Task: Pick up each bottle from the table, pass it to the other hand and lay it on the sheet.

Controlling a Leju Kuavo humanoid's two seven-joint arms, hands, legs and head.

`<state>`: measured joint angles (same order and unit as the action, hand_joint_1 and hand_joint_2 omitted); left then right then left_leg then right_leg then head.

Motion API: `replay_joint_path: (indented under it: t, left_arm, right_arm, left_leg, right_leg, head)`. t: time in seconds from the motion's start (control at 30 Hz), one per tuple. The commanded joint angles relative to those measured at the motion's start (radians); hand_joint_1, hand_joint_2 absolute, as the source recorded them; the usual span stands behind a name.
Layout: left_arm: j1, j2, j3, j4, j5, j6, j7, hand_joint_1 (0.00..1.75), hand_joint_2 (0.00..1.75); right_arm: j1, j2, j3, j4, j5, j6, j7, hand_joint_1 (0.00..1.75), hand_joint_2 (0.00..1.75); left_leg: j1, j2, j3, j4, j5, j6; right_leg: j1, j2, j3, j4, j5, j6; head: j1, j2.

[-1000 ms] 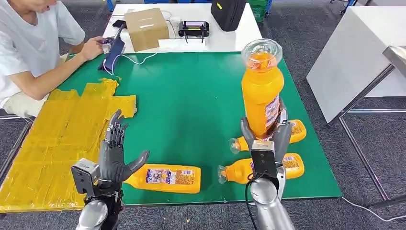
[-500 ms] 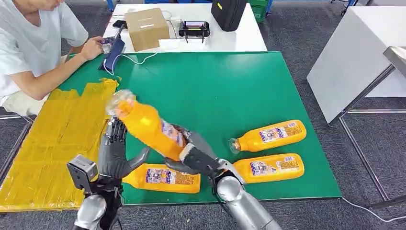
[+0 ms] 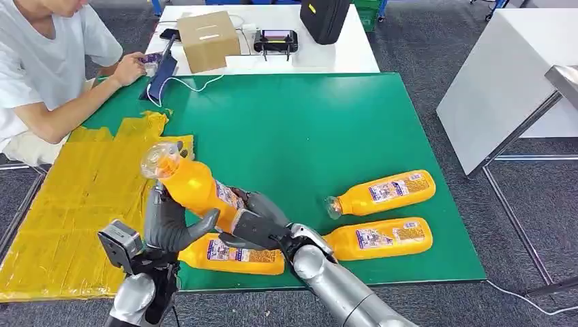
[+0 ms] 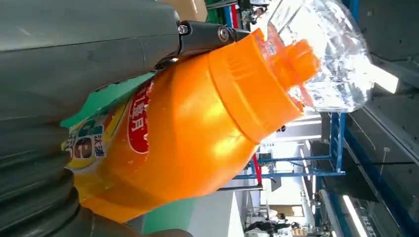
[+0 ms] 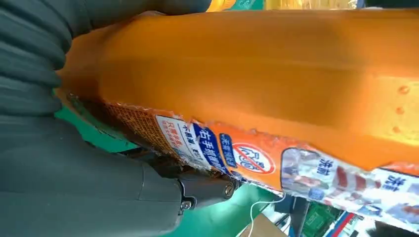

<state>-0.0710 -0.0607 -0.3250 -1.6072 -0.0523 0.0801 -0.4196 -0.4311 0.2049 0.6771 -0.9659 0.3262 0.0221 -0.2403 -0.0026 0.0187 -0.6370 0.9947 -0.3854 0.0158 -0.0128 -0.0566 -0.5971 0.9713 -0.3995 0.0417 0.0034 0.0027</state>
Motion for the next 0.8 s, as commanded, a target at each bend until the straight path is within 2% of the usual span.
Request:
replay_joint_path:
  t: [0.03,0.07,0.23,0.27,0.3,0.57,0.7,0.8]
  left_arm:
    - [-0.035,0.026,-0.045,0.044,-0.001,-0.009,0.001,0.0,1.75]
    - [-0.035,0.026,-0.045,0.044,-0.001,-0.009,0.001,0.0,1.75]
    - [-0.04,0.029,-0.06,0.068,-0.003,-0.024,0.005,0.0,1.75]
    - [-0.041,0.027,-0.062,0.076,-0.004,-0.024,0.006,0.61,1.75]
    - [-0.041,0.027,-0.063,0.08,-0.004,-0.025,0.006,1.75,1.75]
    - [-0.027,0.018,-0.034,0.092,-0.006,-0.024,0.006,1.75,1.75]
    - [-0.028,0.012,-0.027,0.095,0.024,-0.061,0.007,1.75,1.75]
    - [-0.026,0.011,-0.021,0.091,0.023,-0.059,0.005,1.75,1.75]
  right_arm:
    - [-0.055,-0.006,0.053,0.089,0.003,0.0,0.01,1.75,1.75]
    - [-0.055,-0.006,0.053,0.089,0.003,0.0,0.01,1.75,1.75]
    - [-0.051,-0.003,0.06,0.085,0.019,-0.026,0.006,1.75,1.75]
    - [-0.046,-0.003,0.061,0.076,0.022,-0.034,0.004,1.75,1.75]
    - [-0.043,-0.004,0.063,0.069,0.026,-0.039,0.003,1.75,1.75]
    - [0.005,-0.044,0.086,-0.104,0.038,-0.045,-0.002,1.75,1.75]
    - [0.005,-0.044,0.092,-0.112,0.042,-0.041,0.003,1.75,1.75]
    - [0.008,-0.045,0.099,-0.136,0.047,-0.043,-0.006,1.75,1.75]
  left_leg:
    - [0.001,-0.001,0.006,0.0,-0.003,-0.001]
    - [0.0,-0.001,0.003,0.0,-0.001,-0.001]
    - [0.001,-0.002,0.007,0.0,-0.003,-0.002]
    - [0.001,-0.001,0.003,0.0,-0.001,-0.001]
    - [0.001,-0.002,0.005,0.0,-0.002,-0.001]
    - [0.001,-0.002,0.006,0.001,-0.004,-0.002]
    - [0.0,-0.001,0.003,0.0,-0.001,-0.001]
    - [0.002,-0.001,0.008,0.002,-0.005,-0.002]
  right_leg:
    - [0.0,0.005,0.006,0.0,-0.002,-0.002]
    - [0.0,0.002,0.003,0.0,-0.001,-0.001]
    - [0.0,0.005,0.007,0.0,-0.003,-0.002]
    - [0.0,0.002,0.004,-0.001,-0.001,-0.001]
    - [0.0,0.004,0.005,0.0,-0.002,-0.001]
    - [0.0,0.004,0.007,0.0,-0.004,-0.002]
    - [0.0,0.002,0.003,-0.001,-0.001,-0.001]
    - [0.0,0.007,0.008,0.001,-0.004,-0.002]
  head:
    - [0.0,0.0]
    - [0.0,0.0]
    - [0.0,0.0]
    - [0.0,0.0]
    - [0.0,0.0]
    - [0.0,0.0]
    - [0.0,0.0]
    - [0.0,0.0]
